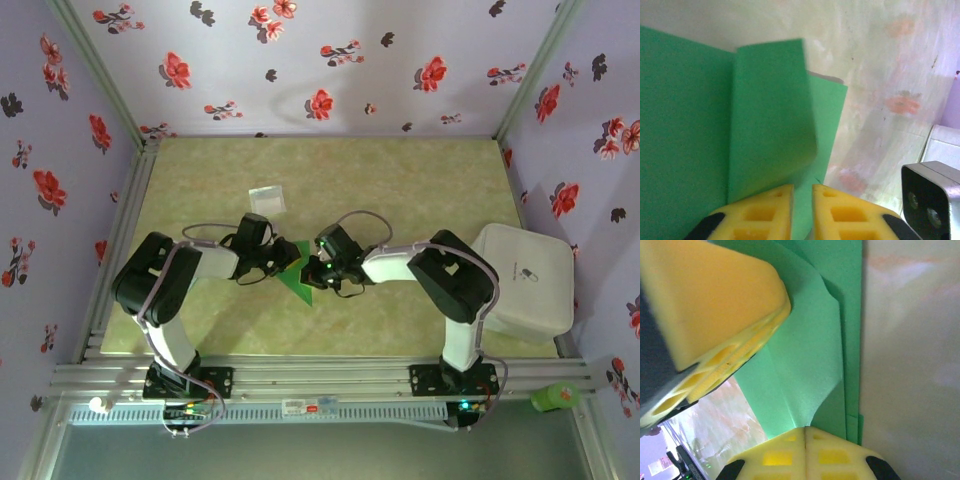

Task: Fold a paper plane with a square sheet of paper (pick it up from the middle)
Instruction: Fourth fold the wing at the center of the table.

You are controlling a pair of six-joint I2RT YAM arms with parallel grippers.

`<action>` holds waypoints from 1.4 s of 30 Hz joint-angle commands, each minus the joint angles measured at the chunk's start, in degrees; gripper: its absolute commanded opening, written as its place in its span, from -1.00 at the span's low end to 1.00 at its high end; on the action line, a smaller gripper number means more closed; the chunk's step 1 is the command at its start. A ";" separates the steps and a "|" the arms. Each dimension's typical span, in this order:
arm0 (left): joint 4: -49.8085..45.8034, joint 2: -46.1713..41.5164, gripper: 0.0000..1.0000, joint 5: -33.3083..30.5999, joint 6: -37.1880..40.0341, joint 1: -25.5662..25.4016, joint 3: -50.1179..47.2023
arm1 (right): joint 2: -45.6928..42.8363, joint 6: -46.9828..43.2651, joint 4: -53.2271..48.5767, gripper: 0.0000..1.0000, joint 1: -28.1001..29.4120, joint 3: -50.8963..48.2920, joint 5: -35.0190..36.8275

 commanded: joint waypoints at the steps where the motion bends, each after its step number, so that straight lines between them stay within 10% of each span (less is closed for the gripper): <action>1: -3.19 -2.46 -0.51 -1.64 0.68 -0.36 -0.19 | 0.27 -1.78 -6.07 -0.91 -0.23 -2.50 -0.87; 21: -5.34 -6.33 -0.80 -2.23 -0.02 -8.20 -3.20 | -3.20 -12.51 -10.95 -0.92 -3.68 -5.16 -6.69; 42: -8.94 -0.23 -0.80 -7.47 4.74 -1.02 -0.50 | -3.11 -12.07 -11.15 -0.97 -3.65 -7.53 -5.90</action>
